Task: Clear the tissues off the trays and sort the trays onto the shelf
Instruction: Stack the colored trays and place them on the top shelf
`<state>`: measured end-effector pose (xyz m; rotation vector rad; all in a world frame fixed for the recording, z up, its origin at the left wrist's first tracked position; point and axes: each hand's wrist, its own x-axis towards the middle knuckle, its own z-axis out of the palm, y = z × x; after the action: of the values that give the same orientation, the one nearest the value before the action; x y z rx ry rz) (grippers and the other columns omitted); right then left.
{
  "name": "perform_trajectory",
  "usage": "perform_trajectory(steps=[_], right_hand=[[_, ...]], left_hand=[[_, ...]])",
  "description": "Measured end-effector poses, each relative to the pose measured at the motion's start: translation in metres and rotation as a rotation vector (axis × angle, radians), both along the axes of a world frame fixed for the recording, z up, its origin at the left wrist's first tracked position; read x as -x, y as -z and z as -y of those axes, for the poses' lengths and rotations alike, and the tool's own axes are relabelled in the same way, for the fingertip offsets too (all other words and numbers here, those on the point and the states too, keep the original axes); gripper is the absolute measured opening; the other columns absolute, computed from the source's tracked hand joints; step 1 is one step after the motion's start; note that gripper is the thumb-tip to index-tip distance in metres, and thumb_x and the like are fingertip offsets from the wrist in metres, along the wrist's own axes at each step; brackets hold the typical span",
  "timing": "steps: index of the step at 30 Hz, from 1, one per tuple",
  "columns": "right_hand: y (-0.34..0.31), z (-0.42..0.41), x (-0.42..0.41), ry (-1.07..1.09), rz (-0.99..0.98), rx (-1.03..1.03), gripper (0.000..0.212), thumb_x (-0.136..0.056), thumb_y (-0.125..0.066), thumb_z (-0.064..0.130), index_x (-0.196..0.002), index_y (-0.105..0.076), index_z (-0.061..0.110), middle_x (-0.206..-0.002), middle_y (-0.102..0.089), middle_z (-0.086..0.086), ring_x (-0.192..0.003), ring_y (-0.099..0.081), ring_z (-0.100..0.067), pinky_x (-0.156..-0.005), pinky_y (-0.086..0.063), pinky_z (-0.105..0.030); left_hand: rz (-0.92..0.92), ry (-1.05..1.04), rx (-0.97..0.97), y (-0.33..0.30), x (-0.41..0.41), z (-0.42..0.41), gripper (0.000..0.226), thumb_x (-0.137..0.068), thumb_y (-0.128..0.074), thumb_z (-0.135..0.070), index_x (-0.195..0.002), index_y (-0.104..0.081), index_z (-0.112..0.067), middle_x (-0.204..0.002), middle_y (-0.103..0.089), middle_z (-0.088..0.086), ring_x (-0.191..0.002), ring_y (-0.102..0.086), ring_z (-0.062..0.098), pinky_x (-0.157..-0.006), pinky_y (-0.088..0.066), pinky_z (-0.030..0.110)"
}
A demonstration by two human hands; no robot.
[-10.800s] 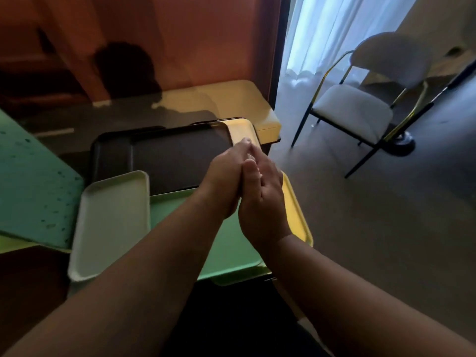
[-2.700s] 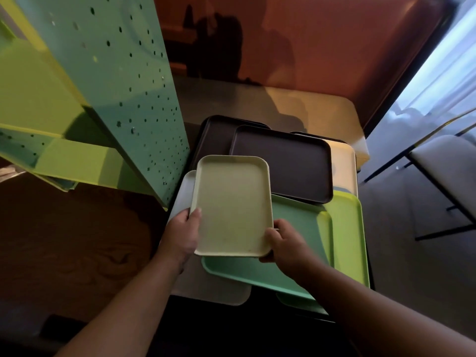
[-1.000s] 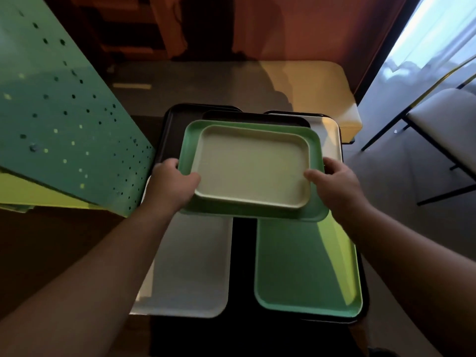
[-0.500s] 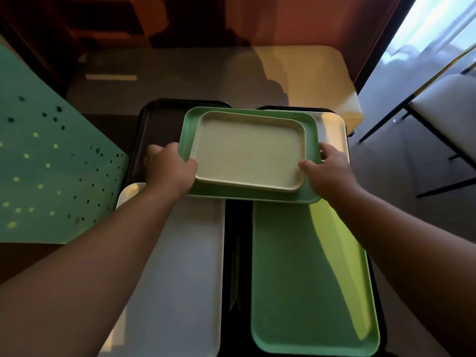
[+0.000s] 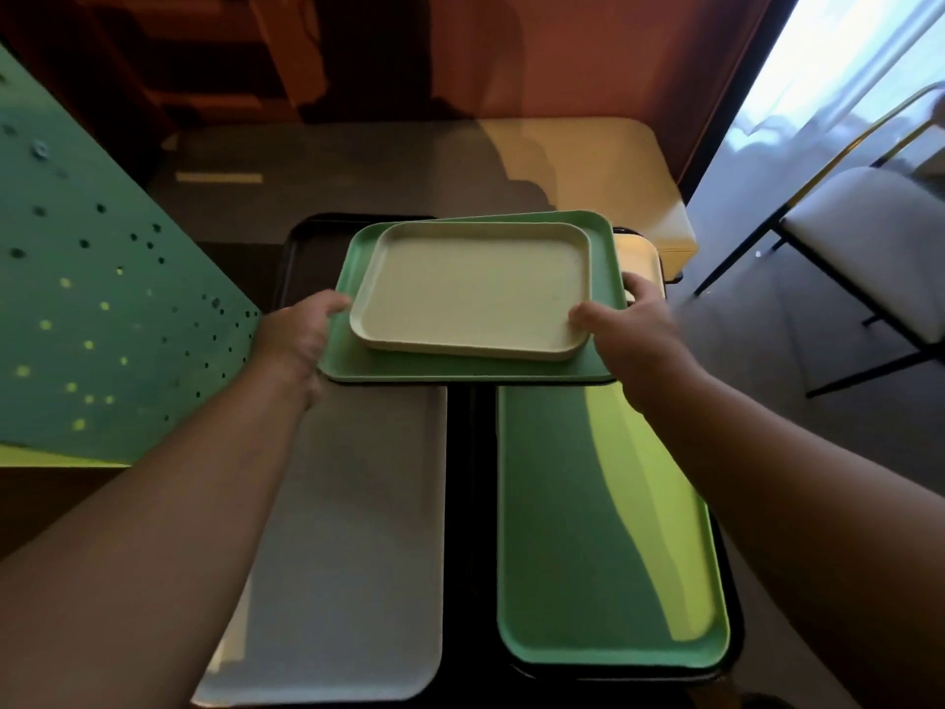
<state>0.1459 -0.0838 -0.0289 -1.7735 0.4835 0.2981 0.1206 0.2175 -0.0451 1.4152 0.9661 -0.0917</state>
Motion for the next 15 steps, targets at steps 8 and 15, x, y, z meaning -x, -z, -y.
perform_trajectory(steps=[8,15], right_hand=[[-0.019,-0.035,0.120,0.384,0.160,-0.217,0.069,-0.090,-0.072,0.015,-0.147,-0.033,0.017,-0.122,-0.063,-0.009,-0.105,-0.069,-0.025,-0.084,-0.063,-0.034],[-0.021,0.001,0.183,0.474,0.113,-0.286,0.044,-0.102,-0.052,0.045,-0.129,-0.050,0.011,-0.111,-0.066,-0.013,-0.096,-0.066,-0.028,-0.080,-0.054,-0.043]], left_hand=[[0.357,-0.096,0.511,-0.061,0.053,0.102,0.030,-0.070,-0.074,-0.001,-0.099,-0.070,-0.004,-0.096,-0.069,0.016,-0.082,-0.068,0.031,-0.082,-0.058,0.050],[0.322,0.187,0.370,-0.089,0.074,0.102,0.034,-0.074,-0.057,0.013,-0.104,-0.069,0.005,-0.098,-0.069,0.024,-0.085,-0.067,0.041,-0.073,-0.060,0.053]])
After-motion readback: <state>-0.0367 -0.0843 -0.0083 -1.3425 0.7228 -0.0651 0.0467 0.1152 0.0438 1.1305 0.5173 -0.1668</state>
